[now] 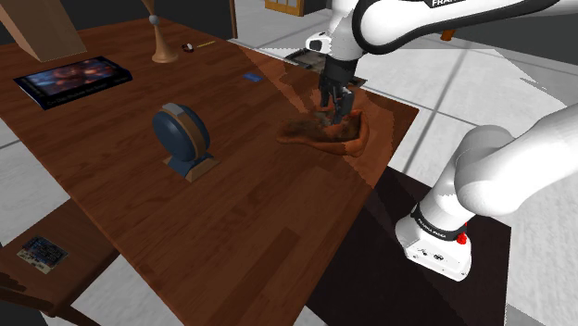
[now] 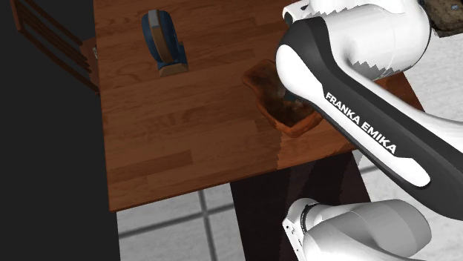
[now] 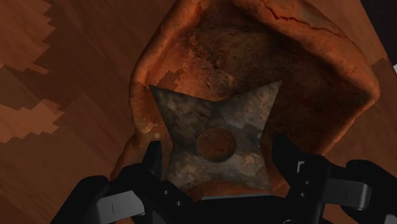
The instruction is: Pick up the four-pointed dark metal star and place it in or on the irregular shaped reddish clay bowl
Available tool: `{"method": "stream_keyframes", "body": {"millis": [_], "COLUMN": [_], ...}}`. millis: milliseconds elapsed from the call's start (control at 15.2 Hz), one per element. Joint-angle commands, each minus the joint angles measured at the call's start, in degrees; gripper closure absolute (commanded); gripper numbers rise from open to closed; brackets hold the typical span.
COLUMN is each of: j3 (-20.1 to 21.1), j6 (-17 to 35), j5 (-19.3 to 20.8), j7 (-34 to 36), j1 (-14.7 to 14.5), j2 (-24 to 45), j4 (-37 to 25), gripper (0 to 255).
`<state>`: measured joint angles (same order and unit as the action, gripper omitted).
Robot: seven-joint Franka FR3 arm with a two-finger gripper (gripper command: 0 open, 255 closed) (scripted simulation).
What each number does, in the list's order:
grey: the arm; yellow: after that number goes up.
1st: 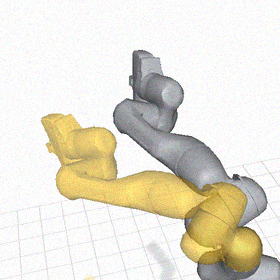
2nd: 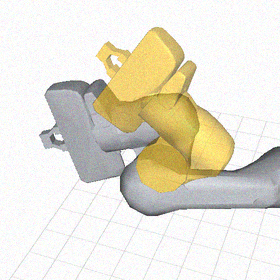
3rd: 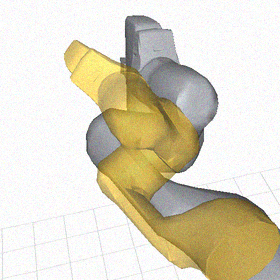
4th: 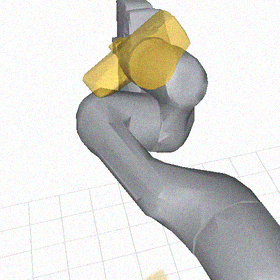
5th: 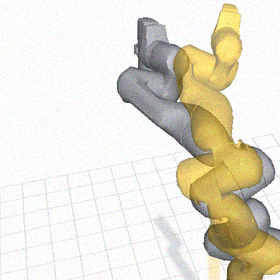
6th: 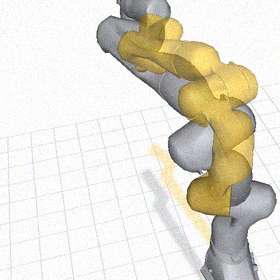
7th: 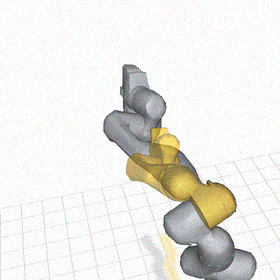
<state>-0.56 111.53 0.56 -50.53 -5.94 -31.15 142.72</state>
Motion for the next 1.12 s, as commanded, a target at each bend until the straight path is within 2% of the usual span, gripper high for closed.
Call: {"method": "stream_keyframes", "body": {"millis": [0,264,528,1056], "j3": [0.0,0.0,0.1,0.1], "j6": [0.0,0.0,-7.6,-7.6], "j5": [0.0,0.0,0.0,0.0], "j7": [0.0,0.0,0.0,0.0], "j1": [0.0,0.0,0.0,0.0], "j2": [0.0,0.0,-0.9,-0.9], "j4": [0.0,0.0,-6.6,-6.6], "gripper": [0,0,0,0]}}
